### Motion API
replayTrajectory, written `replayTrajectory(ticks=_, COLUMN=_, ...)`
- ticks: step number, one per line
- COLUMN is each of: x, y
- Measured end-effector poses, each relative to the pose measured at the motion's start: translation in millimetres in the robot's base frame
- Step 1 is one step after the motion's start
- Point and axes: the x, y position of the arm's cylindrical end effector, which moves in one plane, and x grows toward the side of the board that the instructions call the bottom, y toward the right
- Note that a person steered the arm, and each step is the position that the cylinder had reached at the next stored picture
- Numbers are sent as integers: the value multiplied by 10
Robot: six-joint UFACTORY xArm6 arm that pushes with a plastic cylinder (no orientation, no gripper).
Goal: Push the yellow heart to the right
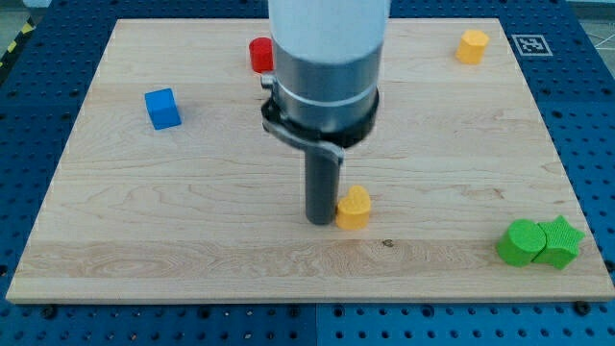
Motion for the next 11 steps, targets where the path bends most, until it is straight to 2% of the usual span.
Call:
replayTrajectory(ticks=1, x=218, y=237)
replayTrajectory(ticks=2, x=187, y=335)
replayTrajectory(ticks=4, x=-660, y=-576)
replayTrajectory(ticks=5, x=-719, y=-317)
replayTrajectory(ticks=6, x=-361, y=-62)
replayTrajectory(ticks=7, x=-192, y=24)
replayTrajectory(ticks=11, x=-154, y=995)
